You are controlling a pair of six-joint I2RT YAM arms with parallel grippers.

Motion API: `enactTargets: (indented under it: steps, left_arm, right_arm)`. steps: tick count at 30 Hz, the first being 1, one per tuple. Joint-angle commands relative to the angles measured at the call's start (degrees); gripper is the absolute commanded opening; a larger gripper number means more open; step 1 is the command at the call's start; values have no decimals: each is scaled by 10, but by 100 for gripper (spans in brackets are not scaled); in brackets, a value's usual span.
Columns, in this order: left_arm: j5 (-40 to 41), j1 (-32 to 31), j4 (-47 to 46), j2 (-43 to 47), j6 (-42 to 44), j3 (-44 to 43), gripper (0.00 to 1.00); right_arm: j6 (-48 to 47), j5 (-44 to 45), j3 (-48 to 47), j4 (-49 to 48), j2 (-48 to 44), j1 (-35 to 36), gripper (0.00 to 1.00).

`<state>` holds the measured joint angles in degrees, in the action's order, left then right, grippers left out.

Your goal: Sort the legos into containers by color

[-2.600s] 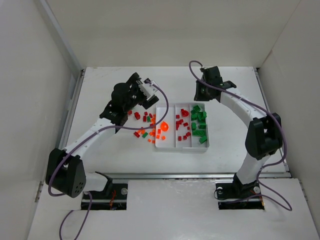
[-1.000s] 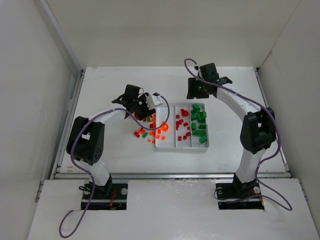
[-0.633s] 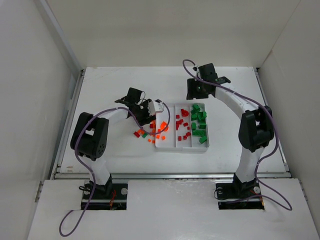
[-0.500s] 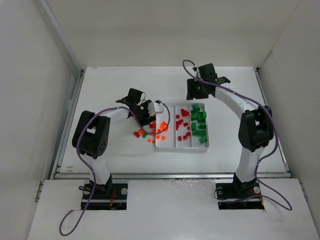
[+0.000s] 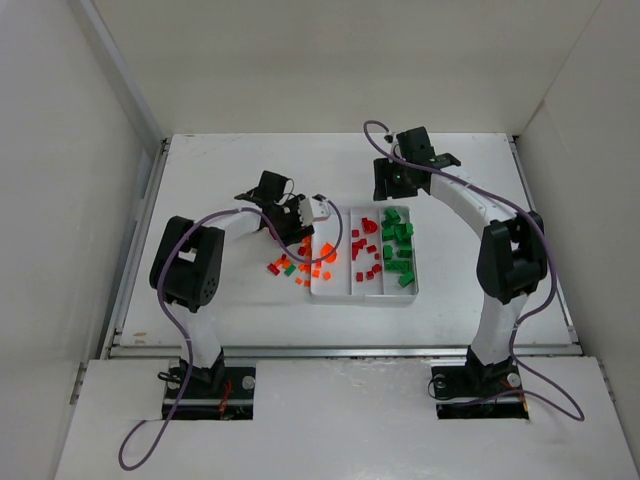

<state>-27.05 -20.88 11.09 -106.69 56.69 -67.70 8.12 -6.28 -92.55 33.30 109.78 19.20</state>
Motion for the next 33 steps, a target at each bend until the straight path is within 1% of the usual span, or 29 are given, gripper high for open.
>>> enactTargets:
  steps: [1, 5, 8, 17, 18, 21, 22, 23, 33]
  left_arm:
    - [-2, 0, 22, -7, 5, -23, 54]
    - [17, 0, 27, -7, 18, -17, 51]
    - [17, 0, 32, -12, 25, -17, 51]
    - [23, 0, 44, -12, 35, -7, 40]
    - [23, 0, 44, -12, 35, -7, 33]
    - [23, 0, 49, -12, 40, -7, 17]
    - [23, 0, 49, -12, 40, -7, 5]
    - [23, 0, 49, -12, 40, -7, 0]
    - [23, 0, 44, -7, 28, -7, 0]
  right_arm:
    - [-12, 7, -25, 2, -4, 5, 62]
    - [-12, 7, -25, 2, -4, 5, 62]
    - [-17, 13, -25, 2, 2, 5, 62]
    - [-17, 13, -31, 2, 7, 5, 62]
    - [-17, 13, -31, 2, 7, 5, 62]
    - [-17, 13, -31, 2, 7, 5, 62]
    - [-17, 13, -31, 2, 7, 5, 62]
    - [-17, 13, -31, 2, 7, 5, 62]
    - [-17, 13, -37, 7, 7, 5, 62]
